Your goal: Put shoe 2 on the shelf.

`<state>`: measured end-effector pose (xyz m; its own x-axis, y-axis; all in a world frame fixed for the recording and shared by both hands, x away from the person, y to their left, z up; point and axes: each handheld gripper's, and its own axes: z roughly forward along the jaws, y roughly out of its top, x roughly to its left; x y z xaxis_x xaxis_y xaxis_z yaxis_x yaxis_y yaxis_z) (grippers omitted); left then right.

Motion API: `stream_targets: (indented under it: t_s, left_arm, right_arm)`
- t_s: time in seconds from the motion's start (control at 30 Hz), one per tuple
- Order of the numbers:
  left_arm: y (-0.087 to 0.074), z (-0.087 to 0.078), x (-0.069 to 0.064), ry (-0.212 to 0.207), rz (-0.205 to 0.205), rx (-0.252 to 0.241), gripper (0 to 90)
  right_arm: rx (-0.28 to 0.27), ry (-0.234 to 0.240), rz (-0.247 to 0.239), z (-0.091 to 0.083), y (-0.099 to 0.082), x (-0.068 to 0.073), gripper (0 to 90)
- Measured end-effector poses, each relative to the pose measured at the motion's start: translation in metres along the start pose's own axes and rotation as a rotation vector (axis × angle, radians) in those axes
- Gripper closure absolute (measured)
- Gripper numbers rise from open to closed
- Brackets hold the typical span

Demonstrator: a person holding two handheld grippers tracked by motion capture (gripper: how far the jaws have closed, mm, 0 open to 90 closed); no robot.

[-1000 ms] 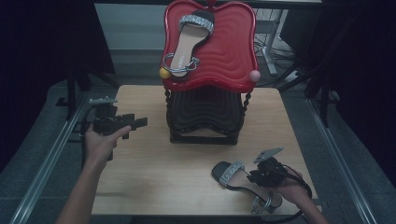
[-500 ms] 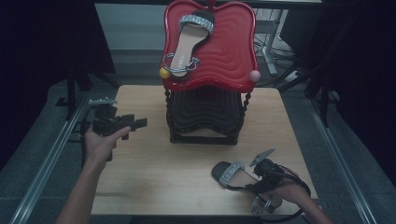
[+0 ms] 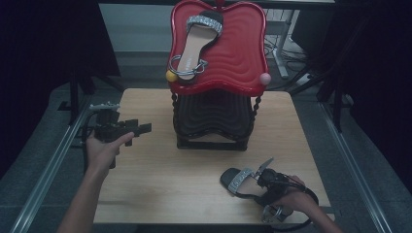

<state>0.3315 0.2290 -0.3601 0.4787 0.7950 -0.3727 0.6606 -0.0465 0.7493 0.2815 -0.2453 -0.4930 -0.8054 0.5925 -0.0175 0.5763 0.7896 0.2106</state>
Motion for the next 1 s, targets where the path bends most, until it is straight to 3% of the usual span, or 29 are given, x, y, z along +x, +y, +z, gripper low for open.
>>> stream_targets:
  t_s: [0.13, 0.27, 0.37, 0.47, 0.73, 0.83, 1.0]
  left_arm:
    - [0.000, 0.001, 0.000, -0.001, 0.000, 0.003, 32.7]
    - [0.000, 0.001, 0.000, 0.001, -0.001, 0.005, 32.7]
    - [0.000, 0.000, 0.000, -0.004, -0.001, 0.005, 32.8]
    - [0.000, 0.000, 0.000, -0.001, 0.000, 0.006, 32.8]
    - [0.003, -0.001, -0.001, -0.001, 0.000, 0.005, 32.8]
    - [0.003, -0.002, -0.001, 0.000, 0.000, 0.004, 32.8]
    - [0.004, -0.004, 0.001, -0.001, -0.003, 0.003, 32.8]
  right_arm:
    - [0.029, -0.009, -0.007, 0.008, 0.002, 0.001, 39.5]
    - [0.051, 0.011, 0.024, 0.008, 0.004, -0.001, 41.5]
    - [0.051, 0.009, 0.018, 0.007, 0.004, -0.003, 42.2]
    - [0.007, 0.059, 0.040, 0.006, -0.001, -0.011, 42.7]
    - [-0.112, 0.213, 0.159, -0.008, -0.012, -0.029, 42.9]
    - [-0.136, 0.238, 0.182, -0.014, -0.014, -0.032, 42.9]
    - [-0.219, 0.293, 0.254, -0.031, -0.025, -0.047, 42.9]
